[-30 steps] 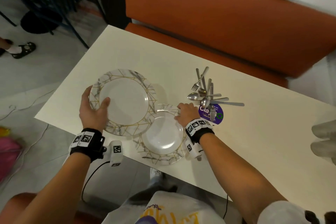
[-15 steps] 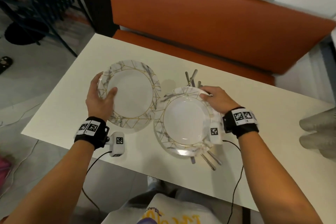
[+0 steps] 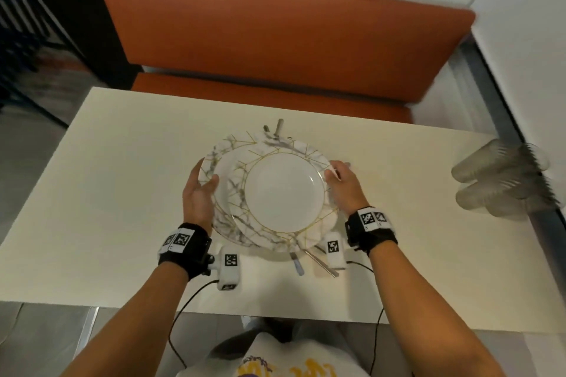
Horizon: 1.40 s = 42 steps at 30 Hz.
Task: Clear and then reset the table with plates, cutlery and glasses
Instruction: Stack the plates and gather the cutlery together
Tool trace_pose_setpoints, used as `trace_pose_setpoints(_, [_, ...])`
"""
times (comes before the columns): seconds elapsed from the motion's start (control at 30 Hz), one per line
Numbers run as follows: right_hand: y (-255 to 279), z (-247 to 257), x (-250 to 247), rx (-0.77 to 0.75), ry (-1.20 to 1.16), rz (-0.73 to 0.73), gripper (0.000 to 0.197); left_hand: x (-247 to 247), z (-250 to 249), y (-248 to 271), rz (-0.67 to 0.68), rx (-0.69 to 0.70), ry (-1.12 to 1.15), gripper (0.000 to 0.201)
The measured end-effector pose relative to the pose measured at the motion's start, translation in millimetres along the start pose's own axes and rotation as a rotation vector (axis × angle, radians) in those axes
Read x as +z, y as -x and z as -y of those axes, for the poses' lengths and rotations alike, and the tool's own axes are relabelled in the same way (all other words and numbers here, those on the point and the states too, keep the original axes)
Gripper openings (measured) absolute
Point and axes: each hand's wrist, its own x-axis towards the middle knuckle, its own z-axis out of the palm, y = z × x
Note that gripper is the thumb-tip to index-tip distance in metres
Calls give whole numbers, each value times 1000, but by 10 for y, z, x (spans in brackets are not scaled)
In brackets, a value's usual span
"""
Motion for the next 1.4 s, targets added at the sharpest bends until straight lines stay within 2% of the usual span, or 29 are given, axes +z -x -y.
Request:
trace_pose_setpoints(0.1, [148, -106, 43, 66, 6, -54, 43, 237, 81, 47, 93, -44, 20, 47])
trace_pose_setpoints(0.27, [293, -427, -58, 75, 60, -188, 40, 514, 308, 30, 268, -118, -38, 49])
trace_pose_setpoints(0.33, [362, -562, -127, 111, 21, -242, 40, 688, 311, 108, 309, -98, -135, 53])
trace_pose_setpoints(0.47, [476, -817, -327, 184, -11, -310, 39, 1047, 243, 374, 304, 6, -489, 59])
trace_pose_setpoints(0.5, [527, -1002, -594, 225, -33, -353, 38, 1370, 293, 483, 364, 41, -568, 60])
trace_pose_setpoints(0.57, [557, -1054, -626, 227, -20, -332, 41, 1412, 315, 517, 373, 75, -679, 62])
trace_pose_setpoints(0.73, [738, -1458, -1245, 314, -43, -332, 62, 2095, 664, 687, 483, 82, -867, 63])
trace_pose_setpoints(1.0, [896, -2287, -2213, 460, 48, -381, 59, 3267, 1368, 1060, 677, 5, -1154, 59])
trace_pose_setpoints(1.17, [927, -2745, -2656, 523, 89, -407, 59, 3849, 1729, 1319, 736, 52, -1319, 55])
trace_pose_setpoints(1.4, [959, -3137, -3113, 552, 119, -419, 59, 4425, 1936, 1588, 761, 122, -1397, 56])
